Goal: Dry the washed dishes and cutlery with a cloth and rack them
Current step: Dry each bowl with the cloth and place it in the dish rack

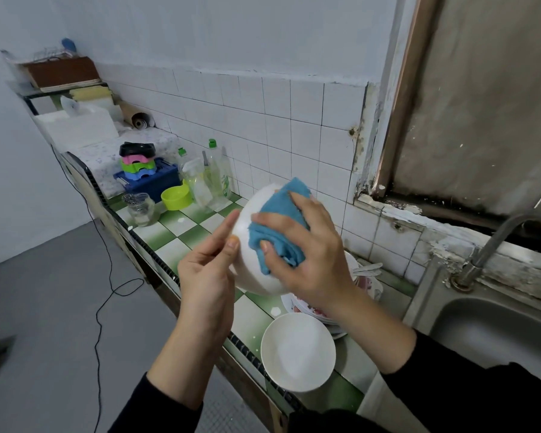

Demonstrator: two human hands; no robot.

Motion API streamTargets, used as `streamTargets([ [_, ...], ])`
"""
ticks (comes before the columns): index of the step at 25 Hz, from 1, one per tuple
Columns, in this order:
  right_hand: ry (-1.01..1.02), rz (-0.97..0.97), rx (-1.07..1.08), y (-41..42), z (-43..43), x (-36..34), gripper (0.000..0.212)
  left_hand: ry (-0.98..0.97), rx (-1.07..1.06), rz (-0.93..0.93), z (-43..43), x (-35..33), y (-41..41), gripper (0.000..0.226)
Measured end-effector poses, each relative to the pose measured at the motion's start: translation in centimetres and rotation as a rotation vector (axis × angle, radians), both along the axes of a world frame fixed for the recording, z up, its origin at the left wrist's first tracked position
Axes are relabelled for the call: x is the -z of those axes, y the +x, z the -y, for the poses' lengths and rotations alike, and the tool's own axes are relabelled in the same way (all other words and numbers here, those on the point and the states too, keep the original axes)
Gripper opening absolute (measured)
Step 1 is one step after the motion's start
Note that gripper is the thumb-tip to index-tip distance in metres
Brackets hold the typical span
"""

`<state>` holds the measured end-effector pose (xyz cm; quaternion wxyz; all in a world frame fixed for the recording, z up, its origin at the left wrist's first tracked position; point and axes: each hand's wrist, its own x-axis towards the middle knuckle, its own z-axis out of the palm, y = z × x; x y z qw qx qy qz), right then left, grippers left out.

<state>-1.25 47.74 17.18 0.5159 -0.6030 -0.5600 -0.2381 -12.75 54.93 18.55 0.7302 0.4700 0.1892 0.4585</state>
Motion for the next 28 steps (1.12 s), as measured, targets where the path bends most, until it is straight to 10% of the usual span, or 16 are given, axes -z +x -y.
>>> streamTargets([
  [5, -0.07, -1.029, -0.219, 5.3, -1.1, -4.0, 0.015, 0.055, 0.035, -0.029, 0.6, 0.0, -0.2, 0.032],
  [7, -0.211, -0.959, -0.167, 5.3, -1.7, -4.9, 0.019, 0.152, 0.001, -0.09, 1.2, 0.5, 0.0, 0.031],
  [12, -0.023, -0.076, -0.078, 0.3, -0.8, -0.4, 0.03, 0.04, -0.084, -0.008, 0.1, -0.1, -0.7, 0.032],
  [17, 0.269, -0.512, -0.138, 0.8, -1.4, 0.2, 0.032, -0.179, -0.032, 0.108, 0.1, -1.6, -0.9, 0.031],
  [21, 0.19, -0.039, -0.168, -0.5, -1.0, 2.4, 0.033, -0.224, 0.005, 0.232, -1.3, -3.1, -1.4, 0.028],
  [25, 0.264, -0.462, -0.104, 1.0, -1.5, 0.0, 0.035, -0.214, 0.059, 0.166, -1.0, -3.1, -1.3, 0.031],
  [28, 0.218, -0.265, -0.079, 0.3, -1.6, -0.8, 0.035, -0.259, 0.053, 0.212, -1.0, -2.8, -1.1, 0.031],
])
